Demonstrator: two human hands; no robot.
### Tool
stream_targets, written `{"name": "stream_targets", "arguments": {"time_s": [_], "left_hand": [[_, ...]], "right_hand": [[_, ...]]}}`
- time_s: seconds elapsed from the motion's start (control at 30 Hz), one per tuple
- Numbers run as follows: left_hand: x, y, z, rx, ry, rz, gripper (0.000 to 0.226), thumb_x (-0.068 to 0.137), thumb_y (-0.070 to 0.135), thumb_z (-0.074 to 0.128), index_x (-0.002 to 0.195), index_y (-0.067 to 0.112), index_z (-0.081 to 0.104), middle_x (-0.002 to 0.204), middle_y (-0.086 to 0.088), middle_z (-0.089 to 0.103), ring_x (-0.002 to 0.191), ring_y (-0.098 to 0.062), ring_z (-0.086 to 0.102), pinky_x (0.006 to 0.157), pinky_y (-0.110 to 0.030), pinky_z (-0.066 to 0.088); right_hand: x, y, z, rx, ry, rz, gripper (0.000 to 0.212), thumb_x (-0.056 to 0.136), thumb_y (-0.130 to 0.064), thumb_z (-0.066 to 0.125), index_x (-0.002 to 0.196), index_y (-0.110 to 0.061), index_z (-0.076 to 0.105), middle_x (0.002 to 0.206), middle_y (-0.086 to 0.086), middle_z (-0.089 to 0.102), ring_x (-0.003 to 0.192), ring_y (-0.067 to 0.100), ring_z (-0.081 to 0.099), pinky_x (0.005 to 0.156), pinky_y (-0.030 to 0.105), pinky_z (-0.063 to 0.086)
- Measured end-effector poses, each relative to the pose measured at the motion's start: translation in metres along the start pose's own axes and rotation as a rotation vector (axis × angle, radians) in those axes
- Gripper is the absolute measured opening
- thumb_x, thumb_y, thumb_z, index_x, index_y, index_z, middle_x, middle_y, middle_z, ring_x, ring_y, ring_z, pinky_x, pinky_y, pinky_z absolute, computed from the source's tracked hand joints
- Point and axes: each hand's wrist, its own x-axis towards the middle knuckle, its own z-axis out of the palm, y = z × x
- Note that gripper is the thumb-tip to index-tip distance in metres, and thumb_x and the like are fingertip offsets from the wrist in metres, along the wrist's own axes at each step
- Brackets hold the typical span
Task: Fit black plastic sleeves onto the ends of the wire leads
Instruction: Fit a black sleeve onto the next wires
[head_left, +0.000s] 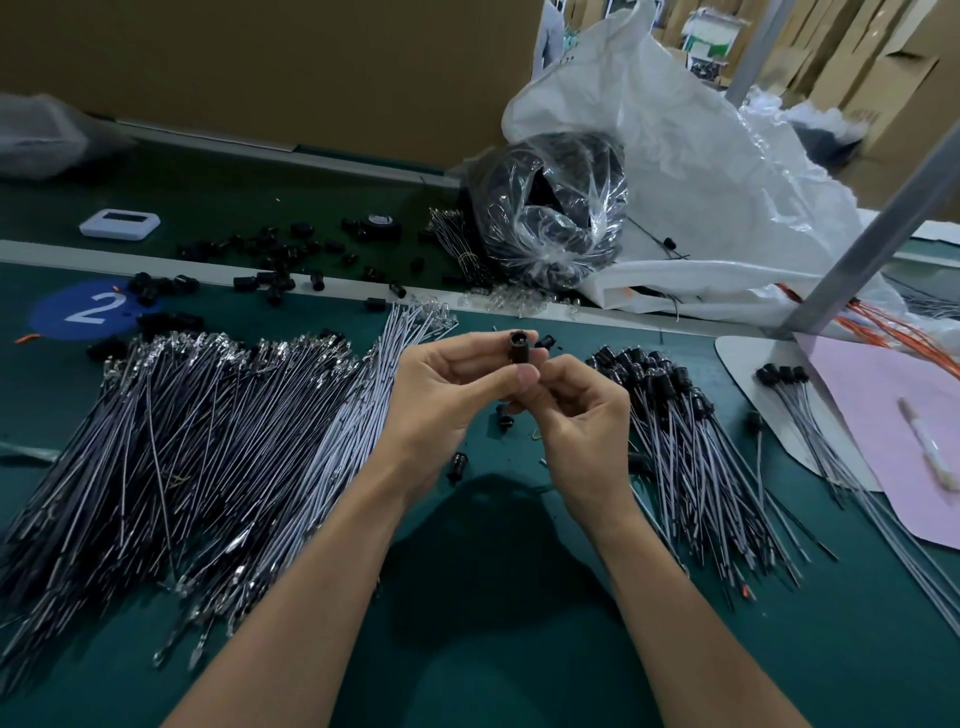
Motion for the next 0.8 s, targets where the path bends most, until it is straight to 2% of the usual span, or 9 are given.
{"name": "stream_targets", "arguments": {"time_s": [0.13, 0.23, 0.4, 0.5, 0.67, 0.8], "left_hand": [[0.000, 0.002, -0.002, 0.005, -0.049, -0.001, 0.033, 0.067, 0.004, 0.078, 0.100, 0.009, 0.076, 0.097, -0.013, 0.075, 0.094, -0.023, 0.073, 0.081, -0.029, 0.058], [0.000, 0.003, -0.001, 0.006, -0.027, 0.024, 0.029, 0.066, 0.002, 0.076, 0.095, 0.007, 0.077, 0.094, -0.013, 0.076, 0.091, -0.023, 0.073, 0.081, -0.028, 0.058], [-0.001, 0.003, 0.001, 0.015, 0.014, 0.075, 0.027, 0.068, -0.006, 0.077, 0.091, 0.008, 0.078, 0.089, -0.012, 0.076, 0.086, -0.022, 0.074, 0.080, -0.030, 0.059], [-0.001, 0.004, 0.002, 0.007, 0.060, 0.088, 0.027, 0.066, -0.002, 0.079, 0.090, 0.008, 0.078, 0.087, -0.012, 0.076, 0.085, -0.024, 0.074, 0.078, -0.028, 0.057], [0.001, 0.005, 0.006, -0.075, 0.170, 0.056, 0.025, 0.060, 0.005, 0.078, 0.085, 0.010, 0.077, 0.082, -0.014, 0.076, 0.076, -0.022, 0.074, 0.068, -0.025, 0.056], [0.001, 0.006, 0.009, -0.097, 0.179, 0.044, 0.024, 0.059, 0.004, 0.078, 0.083, 0.011, 0.077, 0.080, -0.014, 0.075, 0.074, -0.022, 0.073, 0.071, -0.028, 0.057]], "right_hand": [[0.000, 0.002, 0.000, -0.003, -0.004, 0.015, 0.015, 0.087, -0.019, 0.067, 0.073, -0.012, 0.065, 0.066, -0.005, 0.063, 0.065, 0.011, 0.059, 0.065, 0.024, 0.051], [0.000, 0.004, 0.000, 0.017, -0.006, 0.022, 0.016, 0.087, -0.011, 0.067, 0.073, -0.004, 0.061, 0.068, -0.005, 0.064, 0.066, 0.012, 0.059, 0.065, 0.022, 0.052], [0.000, 0.004, 0.003, -0.026, -0.060, -0.042, 0.019, 0.093, -0.017, 0.061, 0.074, -0.022, 0.061, 0.067, -0.011, 0.060, 0.064, 0.007, 0.055, 0.063, 0.020, 0.047], [-0.001, 0.004, 0.005, -0.036, -0.087, -0.054, 0.021, 0.094, -0.008, 0.059, 0.076, -0.018, 0.058, 0.069, -0.009, 0.055, 0.064, 0.010, 0.052, 0.063, 0.021, 0.046], [-0.002, 0.005, 0.007, -0.110, -0.084, -0.049, 0.021, 0.090, -0.007, 0.061, 0.071, -0.011, 0.053, 0.067, -0.010, 0.056, 0.063, 0.014, 0.056, 0.064, 0.041, 0.051], [-0.002, 0.005, 0.007, -0.146, -0.090, -0.066, 0.020, 0.090, -0.007, 0.061, 0.072, -0.014, 0.055, 0.066, -0.015, 0.056, 0.063, 0.015, 0.053, 0.064, 0.044, 0.048]]}}
